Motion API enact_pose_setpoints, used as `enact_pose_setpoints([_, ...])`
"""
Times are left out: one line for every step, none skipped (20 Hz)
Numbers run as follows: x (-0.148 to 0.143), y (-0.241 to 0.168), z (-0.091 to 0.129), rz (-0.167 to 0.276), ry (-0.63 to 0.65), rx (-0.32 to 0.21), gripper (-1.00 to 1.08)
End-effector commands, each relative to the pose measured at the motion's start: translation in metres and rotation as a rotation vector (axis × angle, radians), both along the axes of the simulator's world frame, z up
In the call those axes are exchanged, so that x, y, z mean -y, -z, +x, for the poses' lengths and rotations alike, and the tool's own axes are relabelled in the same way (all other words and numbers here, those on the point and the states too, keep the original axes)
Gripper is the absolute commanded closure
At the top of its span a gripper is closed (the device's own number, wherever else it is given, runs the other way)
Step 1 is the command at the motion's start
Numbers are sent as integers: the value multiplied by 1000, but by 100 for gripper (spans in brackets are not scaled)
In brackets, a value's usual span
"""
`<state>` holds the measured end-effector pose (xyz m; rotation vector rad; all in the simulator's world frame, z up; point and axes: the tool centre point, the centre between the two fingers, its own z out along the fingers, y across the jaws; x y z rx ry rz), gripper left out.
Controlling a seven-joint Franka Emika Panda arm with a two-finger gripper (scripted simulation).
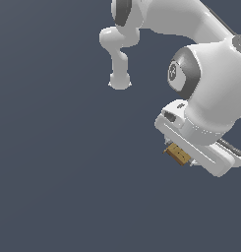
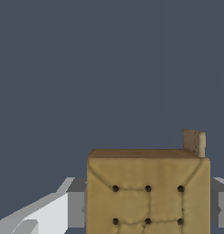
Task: Pick up the object and move it to a goal position.
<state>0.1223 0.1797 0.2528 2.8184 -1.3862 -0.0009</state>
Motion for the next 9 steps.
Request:
enact_pose_setpoints([-2,-3,3,0,0,1,108])
enact_pose_setpoints([-3,-4,4,0,0,1,108])
enact_pose_setpoints([-4,-5,4,0,0,1,108])
enact_pose_setpoints([-4,-5,5,0,0,1,108])
enact_pose_setpoints([-4,-6,5,0,0,1,108])
enact_pose_setpoints([-5,-6,6,0,0,1,108])
enact_pose_setpoints([-5,-6,6,0,0,1,108])
enact_pose_setpoints([-5,-6,6,0,0,1,108])
enact_pose_setpoints([-5,-7,6,0,0,1,108])
